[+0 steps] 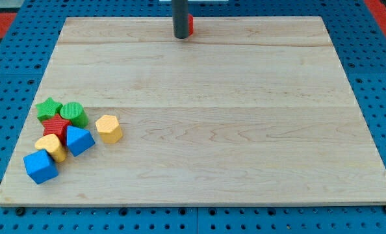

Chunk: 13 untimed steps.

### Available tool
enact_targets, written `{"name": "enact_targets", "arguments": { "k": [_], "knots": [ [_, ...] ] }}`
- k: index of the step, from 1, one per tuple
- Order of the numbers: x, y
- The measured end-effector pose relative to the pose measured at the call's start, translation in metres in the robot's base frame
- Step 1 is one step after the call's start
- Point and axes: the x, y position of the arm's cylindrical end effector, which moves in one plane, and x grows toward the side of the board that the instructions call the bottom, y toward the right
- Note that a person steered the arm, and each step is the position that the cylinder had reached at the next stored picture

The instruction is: Move the blue triangle to the right side of the red circle

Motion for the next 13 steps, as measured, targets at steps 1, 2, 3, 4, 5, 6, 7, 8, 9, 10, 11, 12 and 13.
{"name": "enact_targets", "arguments": {
  "k": [1, 2, 3, 4, 5, 6, 7, 8, 9, 10, 11, 12, 13],
  "knots": [
    [0.024, 0.0],
    [0.114, -0.017],
    [0.202, -0.04],
    [0.267, -0.058],
    [0.316, -0.089],
    [0.319, -0.126],
    [0.318, -0.162],
    [0.312, -0.181],
    [0.291, -0.178],
    [0.272, -0.175],
    [0.256, -0.168],
    [0.241, -0.156],
    [0.224, -0.142]
  ]
}}
